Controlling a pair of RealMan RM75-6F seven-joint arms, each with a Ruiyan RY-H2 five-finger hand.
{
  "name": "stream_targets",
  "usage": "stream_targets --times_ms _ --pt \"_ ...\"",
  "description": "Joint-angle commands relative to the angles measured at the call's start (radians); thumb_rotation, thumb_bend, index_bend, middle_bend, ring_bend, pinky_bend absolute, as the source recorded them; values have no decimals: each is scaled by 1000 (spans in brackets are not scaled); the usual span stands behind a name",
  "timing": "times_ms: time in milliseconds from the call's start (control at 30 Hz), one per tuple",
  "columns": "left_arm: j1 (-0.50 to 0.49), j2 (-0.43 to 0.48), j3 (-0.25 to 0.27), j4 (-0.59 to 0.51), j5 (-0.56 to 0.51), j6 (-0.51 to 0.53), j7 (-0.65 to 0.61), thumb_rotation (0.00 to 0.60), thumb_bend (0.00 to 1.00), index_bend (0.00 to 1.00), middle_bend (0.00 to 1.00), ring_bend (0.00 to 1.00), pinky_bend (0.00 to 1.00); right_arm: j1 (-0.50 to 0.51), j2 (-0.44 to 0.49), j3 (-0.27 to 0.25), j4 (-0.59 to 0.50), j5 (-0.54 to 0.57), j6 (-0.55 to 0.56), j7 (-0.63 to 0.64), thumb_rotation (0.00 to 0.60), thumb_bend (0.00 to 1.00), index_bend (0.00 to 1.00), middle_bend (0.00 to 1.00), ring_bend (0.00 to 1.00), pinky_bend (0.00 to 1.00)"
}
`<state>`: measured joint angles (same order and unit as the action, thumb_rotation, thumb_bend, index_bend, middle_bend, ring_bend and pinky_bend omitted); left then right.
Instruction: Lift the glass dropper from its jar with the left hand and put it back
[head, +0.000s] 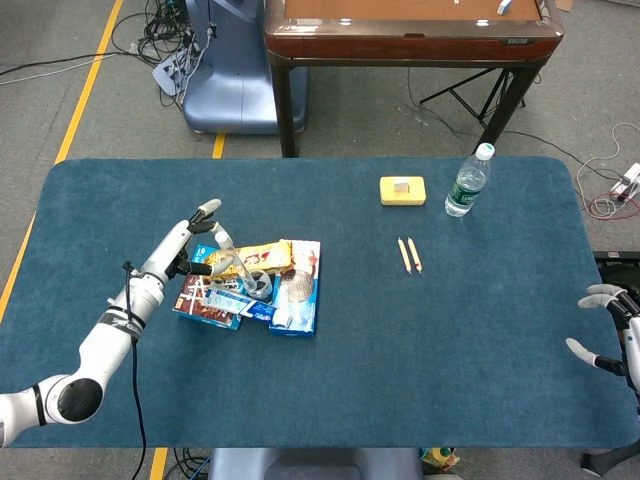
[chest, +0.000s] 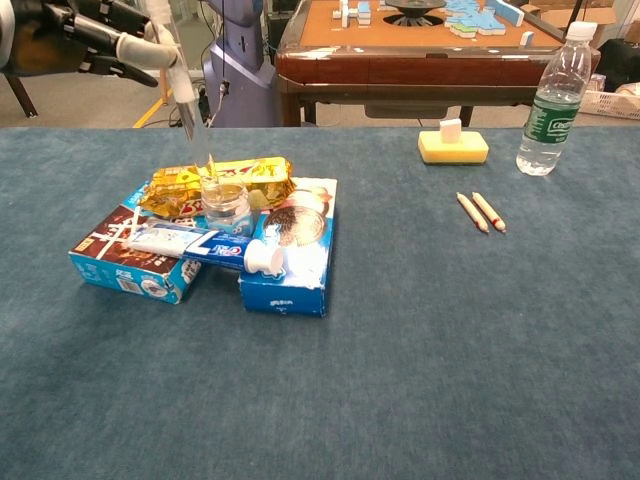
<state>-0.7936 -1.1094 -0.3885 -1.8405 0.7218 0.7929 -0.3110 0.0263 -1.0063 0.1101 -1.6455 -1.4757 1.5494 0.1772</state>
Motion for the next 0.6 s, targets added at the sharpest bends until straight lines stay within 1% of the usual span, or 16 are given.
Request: stream_targets --times_ms 33,367,600 --pt "4 -8 5 9 6 -4 -4 600 300 627 10 0 92 0 0 0 -1 0 0 0 600 68 435 324 206 290" --pt "9 -49 20 54 21 -20 -15 600 300 621 10 0 92 1 1 1 -1 3 -3 0 600 69 435 324 206 289" --pt "4 -96 33 106 25 -33 -14 600 300 618 10 0 92 1 1 2 -1 4 -3 0 600 68 435 324 206 289"
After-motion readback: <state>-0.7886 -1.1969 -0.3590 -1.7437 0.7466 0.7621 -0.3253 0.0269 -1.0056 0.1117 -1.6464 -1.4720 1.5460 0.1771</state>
